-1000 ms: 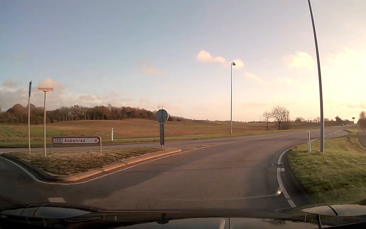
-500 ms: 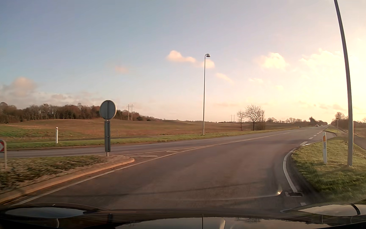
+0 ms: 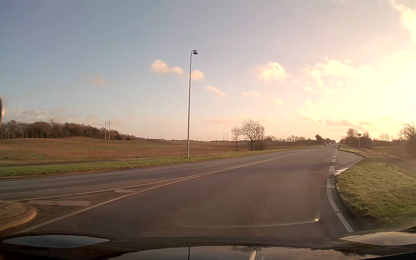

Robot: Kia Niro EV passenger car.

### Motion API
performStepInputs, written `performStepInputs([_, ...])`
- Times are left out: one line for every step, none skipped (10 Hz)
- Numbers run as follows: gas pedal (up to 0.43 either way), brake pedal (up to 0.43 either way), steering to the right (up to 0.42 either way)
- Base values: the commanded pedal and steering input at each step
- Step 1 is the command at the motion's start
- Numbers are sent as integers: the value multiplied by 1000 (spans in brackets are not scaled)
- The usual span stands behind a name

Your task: Follow the waypoints while adhering to traffic rules and regulations

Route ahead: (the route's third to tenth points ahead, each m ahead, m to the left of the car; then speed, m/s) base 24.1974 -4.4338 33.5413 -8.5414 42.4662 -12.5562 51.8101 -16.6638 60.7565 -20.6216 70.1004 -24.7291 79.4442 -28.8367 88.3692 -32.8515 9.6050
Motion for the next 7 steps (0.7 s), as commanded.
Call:
performStepInputs([260, 0, 142])
performStepInputs([268, 0, 142])
performStepInputs([268, 0, 141])
performStepInputs([268, 0, 138])
performStepInputs([280, 0, 132])
performStepInputs([280, 0, 125])
performStepInputs([280, 0, 120])
